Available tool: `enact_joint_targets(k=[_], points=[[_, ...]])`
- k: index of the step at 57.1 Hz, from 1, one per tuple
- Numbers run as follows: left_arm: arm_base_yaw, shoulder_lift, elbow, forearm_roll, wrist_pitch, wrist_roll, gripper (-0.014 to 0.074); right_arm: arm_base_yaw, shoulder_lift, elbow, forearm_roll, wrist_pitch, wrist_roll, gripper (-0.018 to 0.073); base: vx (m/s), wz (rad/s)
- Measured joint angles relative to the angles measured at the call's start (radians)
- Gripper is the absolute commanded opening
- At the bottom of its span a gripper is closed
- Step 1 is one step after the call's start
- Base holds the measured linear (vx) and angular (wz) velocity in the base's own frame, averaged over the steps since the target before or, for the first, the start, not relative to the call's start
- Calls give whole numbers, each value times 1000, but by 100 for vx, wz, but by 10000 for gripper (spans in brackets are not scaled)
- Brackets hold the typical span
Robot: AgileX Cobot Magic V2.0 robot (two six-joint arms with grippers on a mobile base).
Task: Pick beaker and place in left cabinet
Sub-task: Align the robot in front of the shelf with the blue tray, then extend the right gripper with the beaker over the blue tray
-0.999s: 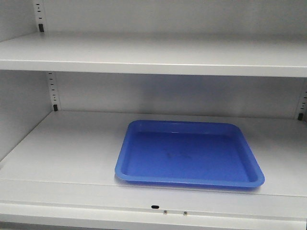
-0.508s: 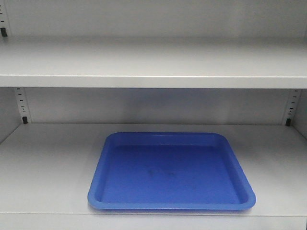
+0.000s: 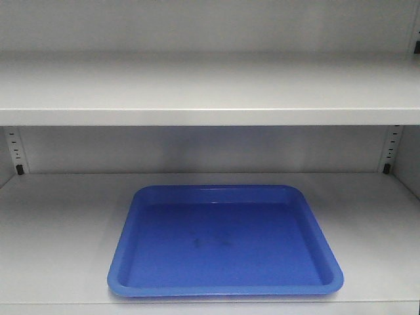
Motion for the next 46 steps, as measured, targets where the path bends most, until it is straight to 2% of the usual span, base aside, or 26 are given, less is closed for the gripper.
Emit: enact_joint_targets(k=[16, 23, 34, 46], points=[[0, 0, 0, 0, 0, 0, 1, 0, 0, 0, 0, -2, 0, -4, 0, 0], [0, 0, 0, 0, 0, 0, 1, 0, 9, 0, -4, -63, 0, -4, 0, 0], [0, 0, 0, 0, 0, 0, 1, 0, 153, 0, -34, -285, 1, -4, 0, 0], [0, 0, 0, 0, 0, 0, 1, 0, 474, -16, -26, -613, 4, -4, 0, 0]])
